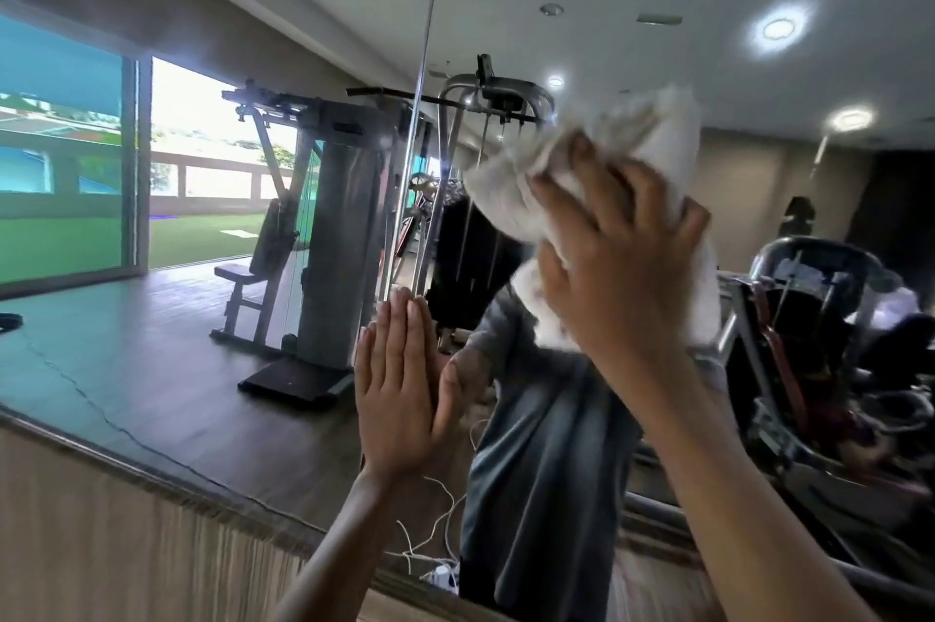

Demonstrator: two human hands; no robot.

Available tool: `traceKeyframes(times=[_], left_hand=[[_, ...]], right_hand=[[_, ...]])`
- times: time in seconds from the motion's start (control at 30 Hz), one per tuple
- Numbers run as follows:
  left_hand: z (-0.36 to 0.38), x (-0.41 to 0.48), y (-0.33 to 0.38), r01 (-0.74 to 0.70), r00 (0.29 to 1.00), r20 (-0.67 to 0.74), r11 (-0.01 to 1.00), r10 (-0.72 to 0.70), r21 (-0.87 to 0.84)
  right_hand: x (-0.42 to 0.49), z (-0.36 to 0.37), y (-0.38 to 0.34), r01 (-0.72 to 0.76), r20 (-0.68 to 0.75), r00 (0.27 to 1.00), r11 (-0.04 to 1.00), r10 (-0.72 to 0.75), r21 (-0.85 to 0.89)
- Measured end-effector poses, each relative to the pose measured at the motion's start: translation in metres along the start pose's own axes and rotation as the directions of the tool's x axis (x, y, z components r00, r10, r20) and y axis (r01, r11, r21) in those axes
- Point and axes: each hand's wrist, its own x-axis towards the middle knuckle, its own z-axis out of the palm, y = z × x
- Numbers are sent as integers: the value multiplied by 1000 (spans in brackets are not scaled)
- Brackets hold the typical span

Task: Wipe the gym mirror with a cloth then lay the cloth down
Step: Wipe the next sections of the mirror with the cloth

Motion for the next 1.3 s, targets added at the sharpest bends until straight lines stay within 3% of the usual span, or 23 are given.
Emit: traceKeyframes(times=[0.1,0.23,0.3,0.47,0.6,0.7,0.8,0.93,1.03,1.13,1.2,1.3], left_hand=[[-1,-2,-3,37,999,-12,999,-37,4],[2,-6,-10,61,997,-50,998,-61,8],[3,-7,-12,64,996,-58,998,-64,-10],[-1,-5,-6,104,994,-40,995,-104,-6],[-2,-6,-4,109,994,-21,994,-110,-21],[1,-8,-5,140,990,-23,990,-141,-34],[2,-42,-13,154,988,1,988,-154,-17],[4,-87,-27,78,996,48,997,-79,12],[2,-84,-26,70,997,22,998,-70,-1],[-1,-85,-25,46,998,33,999,-45,-11],[0,-85,-27,50,998,30,998,-49,-24],[2,-86,-30,43,999,33,999,-42,-27]], right_hand=[[33,10,-46,9,11,1000,1000,-9,13],[-4,24,-86,318,112,938,944,-327,90],[-37,22,-75,401,165,897,912,-410,88],[-33,3,-8,220,92,969,972,-228,87],[26,3,-39,8,16,1000,999,-9,51],[36,17,-82,159,64,985,986,-162,58],[-2,26,-103,368,143,914,924,-380,100],[-88,22,-72,524,257,812,848,-525,75],[-90,17,-34,445,162,877,892,-452,77],[-46,14,-39,162,121,977,981,-175,111],[-30,19,-66,47,103,993,997,-52,56],[-47,33,-110,137,105,984,988,-144,71]])
